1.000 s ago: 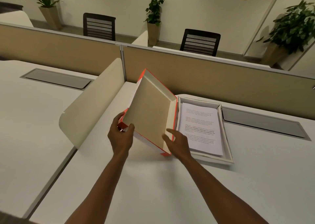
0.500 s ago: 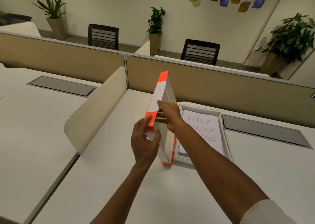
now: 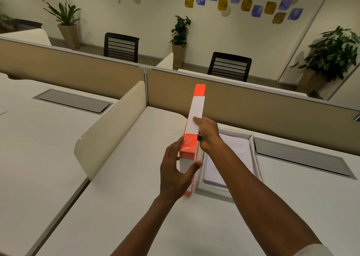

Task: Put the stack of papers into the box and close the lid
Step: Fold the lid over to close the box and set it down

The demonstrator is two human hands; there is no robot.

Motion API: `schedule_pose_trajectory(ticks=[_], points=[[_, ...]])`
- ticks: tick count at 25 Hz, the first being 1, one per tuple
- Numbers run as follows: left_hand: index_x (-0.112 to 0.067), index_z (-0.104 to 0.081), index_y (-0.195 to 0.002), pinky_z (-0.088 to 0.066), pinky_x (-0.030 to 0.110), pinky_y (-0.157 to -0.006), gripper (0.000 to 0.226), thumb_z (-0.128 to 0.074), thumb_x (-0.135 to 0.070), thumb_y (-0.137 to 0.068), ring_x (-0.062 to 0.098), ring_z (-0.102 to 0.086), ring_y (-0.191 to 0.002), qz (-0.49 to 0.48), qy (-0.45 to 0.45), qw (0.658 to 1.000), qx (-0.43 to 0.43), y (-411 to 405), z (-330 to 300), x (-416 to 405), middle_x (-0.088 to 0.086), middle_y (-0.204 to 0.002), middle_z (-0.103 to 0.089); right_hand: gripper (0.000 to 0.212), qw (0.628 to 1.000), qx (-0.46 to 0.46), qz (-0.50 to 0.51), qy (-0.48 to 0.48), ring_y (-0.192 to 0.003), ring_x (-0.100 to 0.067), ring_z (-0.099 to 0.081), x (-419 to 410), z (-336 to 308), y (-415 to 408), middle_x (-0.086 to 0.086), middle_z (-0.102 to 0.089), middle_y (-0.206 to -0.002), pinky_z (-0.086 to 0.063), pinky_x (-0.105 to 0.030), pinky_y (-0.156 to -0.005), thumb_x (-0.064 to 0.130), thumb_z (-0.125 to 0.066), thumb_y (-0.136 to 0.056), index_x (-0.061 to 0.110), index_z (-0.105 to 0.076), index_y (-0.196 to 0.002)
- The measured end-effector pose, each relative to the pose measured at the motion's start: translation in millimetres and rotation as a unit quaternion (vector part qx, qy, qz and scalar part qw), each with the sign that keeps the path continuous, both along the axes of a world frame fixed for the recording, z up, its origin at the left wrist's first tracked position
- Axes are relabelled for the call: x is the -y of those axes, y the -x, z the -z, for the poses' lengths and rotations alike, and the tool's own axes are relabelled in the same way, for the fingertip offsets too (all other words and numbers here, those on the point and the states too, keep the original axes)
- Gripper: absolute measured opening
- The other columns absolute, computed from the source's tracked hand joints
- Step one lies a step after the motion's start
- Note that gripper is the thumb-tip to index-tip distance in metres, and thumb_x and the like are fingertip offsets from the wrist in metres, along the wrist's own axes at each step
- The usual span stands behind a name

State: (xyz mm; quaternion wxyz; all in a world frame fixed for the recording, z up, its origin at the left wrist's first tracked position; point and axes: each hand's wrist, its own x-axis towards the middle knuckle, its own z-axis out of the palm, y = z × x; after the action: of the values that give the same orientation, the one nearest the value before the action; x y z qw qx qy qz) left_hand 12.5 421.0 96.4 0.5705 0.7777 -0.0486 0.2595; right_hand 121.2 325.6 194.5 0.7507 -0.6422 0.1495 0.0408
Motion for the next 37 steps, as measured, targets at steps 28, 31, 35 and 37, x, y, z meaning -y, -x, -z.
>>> schedule_pose_trajectory(ticks=[28,31,35,37], points=[[-0.036,-0.045,-0.145,-0.054,0.049,-0.101,0.044,-0.043,-0.049,-0.102,0.018,-0.064,-0.117,0.112,0.186,0.919,-0.330,-19.7,41.7,4.5,-0.010,-0.135,-0.062,0.034,0.985,0.006,0.054,0.165,-0.080,-0.025,-0.071,198.4,35.2,98.4,-0.007,-0.073,-0.091,-0.059,-0.038,-0.069,0.045,-0.054,-0.096,0.015,-0.068,-0.104],[-0.035,-0.032,-0.151,-0.050,0.048,-0.105,0.049,-0.039,-0.045,-0.104,0.018,-0.058,-0.121,0.121,0.123,0.933,-0.317,-22.7,42.8,22.2,-0.010,-0.141,-0.053,0.028,0.978,-0.012,0.066,0.199,-0.088,-0.022,-0.068,212.8,57.4,109.9,-0.001,-0.070,-0.102,-0.058,-0.042,-0.079,0.045,-0.054,-0.096,0.023,-0.066,-0.107],[-0.038,-0.029,-0.154,-0.046,0.048,-0.110,0.053,-0.039,-0.049,-0.103,0.017,-0.054,-0.124,0.143,0.071,0.931,-0.329,-30.4,47.6,43.0,-0.009,-0.148,-0.049,0.038,0.956,-0.025,0.082,0.279,-0.100,-0.023,-0.064,233.8,98.6,118.5,0.000,-0.068,-0.117,-0.054,-0.049,-0.094,0.047,-0.053,-0.096,0.025,-0.062,-0.126],[-0.039,-0.023,-0.156,-0.045,0.046,-0.110,0.057,-0.039,-0.052,-0.102,0.020,-0.053,-0.126,0.161,0.037,0.924,-0.344,-35.5,51.2,53.4,-0.009,-0.150,-0.046,0.040,0.945,-0.033,0.086,0.314,-0.102,-0.023,-0.062,240.8,110.6,121.4,0.001,-0.067,-0.117,-0.052,-0.044,-0.096,0.043,-0.051,-0.098,0.025,-0.058,-0.134]])
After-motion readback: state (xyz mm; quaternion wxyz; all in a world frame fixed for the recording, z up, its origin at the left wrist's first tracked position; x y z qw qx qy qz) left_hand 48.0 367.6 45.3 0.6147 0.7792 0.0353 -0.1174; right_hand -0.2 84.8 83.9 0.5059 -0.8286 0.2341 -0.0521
